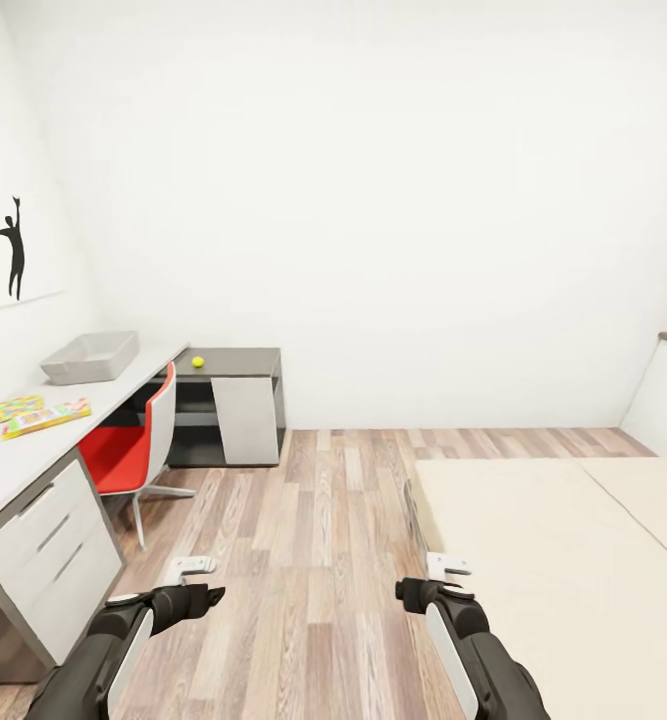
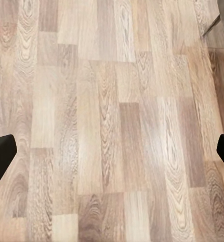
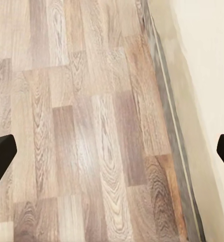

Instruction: Put all the toys in the child's room - the three board games (two on the bed and one on the table), the two jigsaw puzzles on the table, and the tennis ball on the table - inside the toy box on the table in the child's room.

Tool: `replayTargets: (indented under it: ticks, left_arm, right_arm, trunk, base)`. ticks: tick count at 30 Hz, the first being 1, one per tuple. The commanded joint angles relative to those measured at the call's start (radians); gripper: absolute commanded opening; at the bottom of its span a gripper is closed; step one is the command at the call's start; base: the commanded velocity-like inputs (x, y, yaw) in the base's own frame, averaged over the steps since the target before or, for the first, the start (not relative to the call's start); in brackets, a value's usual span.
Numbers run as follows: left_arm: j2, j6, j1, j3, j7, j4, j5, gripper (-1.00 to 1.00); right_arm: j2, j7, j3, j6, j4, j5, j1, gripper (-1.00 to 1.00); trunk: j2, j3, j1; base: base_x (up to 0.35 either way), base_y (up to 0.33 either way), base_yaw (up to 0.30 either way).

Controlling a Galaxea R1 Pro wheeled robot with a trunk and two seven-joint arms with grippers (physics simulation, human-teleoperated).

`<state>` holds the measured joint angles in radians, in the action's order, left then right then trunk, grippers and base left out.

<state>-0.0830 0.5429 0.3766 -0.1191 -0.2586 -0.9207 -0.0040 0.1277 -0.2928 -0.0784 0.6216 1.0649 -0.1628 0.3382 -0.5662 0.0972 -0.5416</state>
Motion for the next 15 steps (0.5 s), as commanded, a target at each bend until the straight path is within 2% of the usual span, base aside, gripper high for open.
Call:
replayTargets:
  ticks: [1, 15]
  left_arm:
    - [0.000, 0.006, 0.001, -0.003, -0.005, -0.001, -0.001, 1.00]
    - [0.000, 0.006, 0.001, -0.002, -0.005, -0.001, -0.001, 1.00]
  right_arm:
    - [0.000, -0.009, -0.003, 0.003, 0.001, -0.011, 0.001, 1.00]
    - [0.000, -0.009, -0.004, 0.003, 0.001, -0.011, 0.001, 1.00]
  trunk:
    - [-0.002, 0.002, 0.000]
    - [-0.002, 0.002, 0.000]
  base:
    - [0.000, -0.039, 0.029]
    - [-0.006, -0.008, 0.006]
